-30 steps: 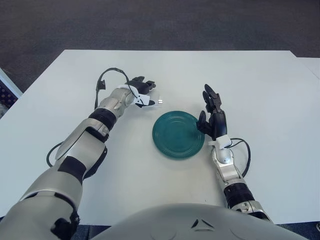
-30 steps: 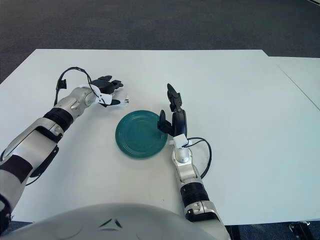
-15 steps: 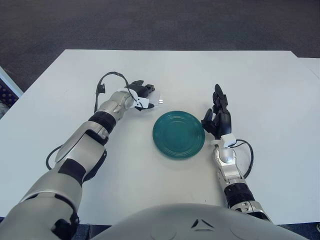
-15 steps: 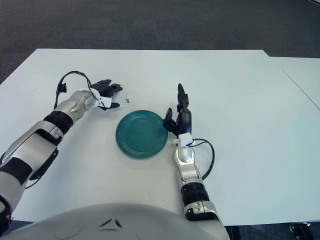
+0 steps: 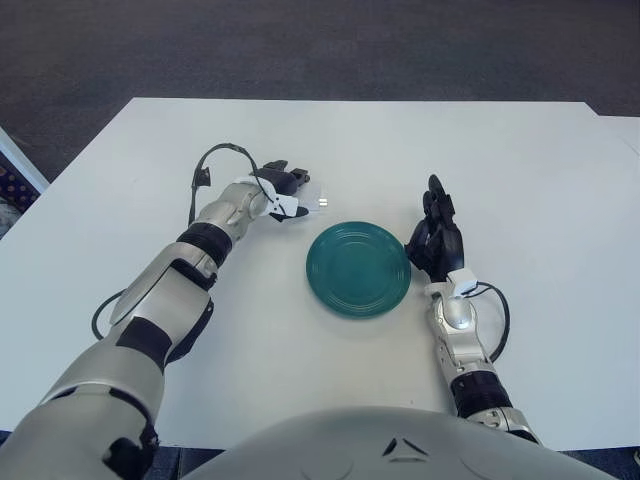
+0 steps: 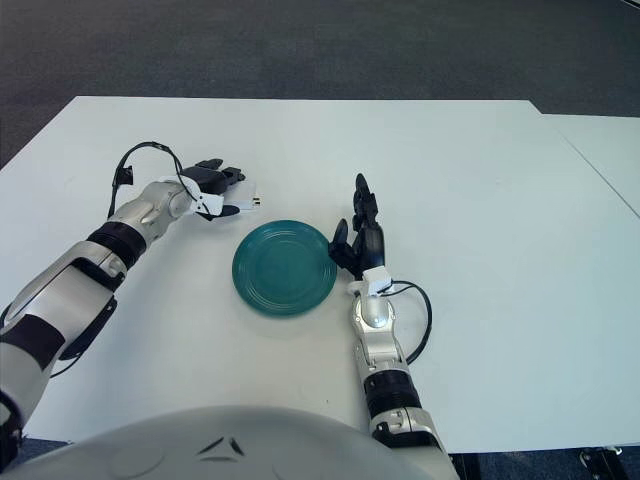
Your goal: Put the charger into the plate.
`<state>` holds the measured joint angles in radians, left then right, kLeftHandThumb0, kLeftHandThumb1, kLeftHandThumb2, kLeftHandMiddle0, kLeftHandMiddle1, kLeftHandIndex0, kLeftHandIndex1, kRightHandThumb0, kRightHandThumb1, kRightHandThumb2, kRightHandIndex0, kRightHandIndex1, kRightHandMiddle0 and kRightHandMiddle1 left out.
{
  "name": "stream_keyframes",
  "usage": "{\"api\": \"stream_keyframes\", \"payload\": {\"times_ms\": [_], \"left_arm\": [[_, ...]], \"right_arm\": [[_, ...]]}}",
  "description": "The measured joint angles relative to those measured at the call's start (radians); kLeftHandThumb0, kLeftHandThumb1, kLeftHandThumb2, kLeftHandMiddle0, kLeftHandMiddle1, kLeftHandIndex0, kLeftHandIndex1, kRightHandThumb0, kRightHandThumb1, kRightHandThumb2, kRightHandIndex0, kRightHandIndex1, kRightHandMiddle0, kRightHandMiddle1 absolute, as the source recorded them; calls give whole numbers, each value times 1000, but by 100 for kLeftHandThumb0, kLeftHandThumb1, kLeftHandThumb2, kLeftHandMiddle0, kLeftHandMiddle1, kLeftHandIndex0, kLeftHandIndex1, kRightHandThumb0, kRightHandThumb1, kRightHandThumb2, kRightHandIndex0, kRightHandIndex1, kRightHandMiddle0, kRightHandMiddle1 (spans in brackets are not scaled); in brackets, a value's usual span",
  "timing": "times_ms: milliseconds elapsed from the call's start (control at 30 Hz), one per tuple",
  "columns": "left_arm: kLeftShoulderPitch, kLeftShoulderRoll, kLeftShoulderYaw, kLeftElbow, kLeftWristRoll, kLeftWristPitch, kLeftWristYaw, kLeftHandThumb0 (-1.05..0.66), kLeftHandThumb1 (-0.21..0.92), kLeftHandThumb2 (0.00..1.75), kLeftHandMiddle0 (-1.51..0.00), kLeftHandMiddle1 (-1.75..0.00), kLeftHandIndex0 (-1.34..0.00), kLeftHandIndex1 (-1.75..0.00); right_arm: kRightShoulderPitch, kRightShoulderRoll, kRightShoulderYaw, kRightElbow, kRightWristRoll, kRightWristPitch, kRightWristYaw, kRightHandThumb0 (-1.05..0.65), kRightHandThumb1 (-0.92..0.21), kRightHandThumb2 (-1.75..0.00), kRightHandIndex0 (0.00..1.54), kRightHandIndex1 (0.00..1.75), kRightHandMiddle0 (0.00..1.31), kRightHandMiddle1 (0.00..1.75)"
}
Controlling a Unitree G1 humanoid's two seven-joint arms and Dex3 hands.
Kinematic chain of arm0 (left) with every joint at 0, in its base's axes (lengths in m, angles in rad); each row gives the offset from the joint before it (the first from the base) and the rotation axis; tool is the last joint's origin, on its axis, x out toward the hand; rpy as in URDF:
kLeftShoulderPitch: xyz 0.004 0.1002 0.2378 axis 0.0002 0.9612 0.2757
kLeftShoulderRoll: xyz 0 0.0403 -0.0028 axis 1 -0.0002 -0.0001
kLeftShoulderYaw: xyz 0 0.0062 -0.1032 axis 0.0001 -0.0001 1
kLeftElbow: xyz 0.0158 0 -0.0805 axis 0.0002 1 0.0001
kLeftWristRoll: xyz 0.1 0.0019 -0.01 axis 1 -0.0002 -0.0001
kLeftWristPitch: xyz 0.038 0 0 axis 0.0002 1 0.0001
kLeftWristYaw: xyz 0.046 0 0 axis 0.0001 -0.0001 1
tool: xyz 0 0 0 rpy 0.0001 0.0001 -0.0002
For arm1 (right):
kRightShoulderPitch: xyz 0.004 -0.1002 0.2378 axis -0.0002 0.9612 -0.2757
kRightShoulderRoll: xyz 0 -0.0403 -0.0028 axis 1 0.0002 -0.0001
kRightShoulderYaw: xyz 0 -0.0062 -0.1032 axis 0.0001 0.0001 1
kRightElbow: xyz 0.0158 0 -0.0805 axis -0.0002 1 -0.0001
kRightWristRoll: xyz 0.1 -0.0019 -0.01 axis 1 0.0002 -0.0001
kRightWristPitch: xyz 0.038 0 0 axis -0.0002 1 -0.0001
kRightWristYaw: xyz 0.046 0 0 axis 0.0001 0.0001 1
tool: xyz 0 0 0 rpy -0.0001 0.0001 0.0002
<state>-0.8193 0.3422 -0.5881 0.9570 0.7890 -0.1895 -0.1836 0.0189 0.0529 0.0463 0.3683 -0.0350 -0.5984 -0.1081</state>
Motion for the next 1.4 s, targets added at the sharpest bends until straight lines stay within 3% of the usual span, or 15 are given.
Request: {"api": "stream_keyframes", "payload": {"times_ms": [700, 900, 933, 1000, 1133, 1267, 1400], "left_arm": [[8, 10, 0, -9, -13, 1, 0, -105, 92, 82, -1, -1, 0, -65], [8, 10, -2, -7, -12, 0, 4, -105, 92, 80, -19, -9, -3, -69], [8, 10, -3, -5, -12, 0, 8, -105, 92, 79, -20, -12, -4, -68], [8, 10, -6, 1, -9, 0, 21, -105, 92, 77, -11, -47, -8, -68], [8, 8, -19, 24, 3, -7, 50, -105, 92, 72, -2, -95, -11, -70], [8, 4, -29, 45, 9, -11, 66, -105, 92, 69, -1, -117, -13, -70], [0, -11, -40, 96, 14, -21, 117, -105, 92, 69, 0, -128, -16, -71]], "right_arm": [[115, 4, -18, -164, 25, 139, 49, -93, -92, -97, 2, 1, 2, 6], [131, 0, -30, -198, 32, 165, 61, -92, -92, -97, 5, 2, 3, 7], [133, -1, -33, -203, 34, 169, 65, -92, -92, -97, 5, 2, 3, 8], [138, -3, -40, -214, 44, 177, 71, -92, -92, -98, 7, 3, 5, 9], [149, -9, -57, -234, 62, 193, 85, -92, -92, -98, 10, 3, 6, 11], [159, -20, -71, -254, 77, 210, 100, -91, -92, -97, 11, 3, 7, 12], [179, -32, -81, -300, 98, 250, 117, -93, -92, -99, 9, 1, 4, 12]]}}
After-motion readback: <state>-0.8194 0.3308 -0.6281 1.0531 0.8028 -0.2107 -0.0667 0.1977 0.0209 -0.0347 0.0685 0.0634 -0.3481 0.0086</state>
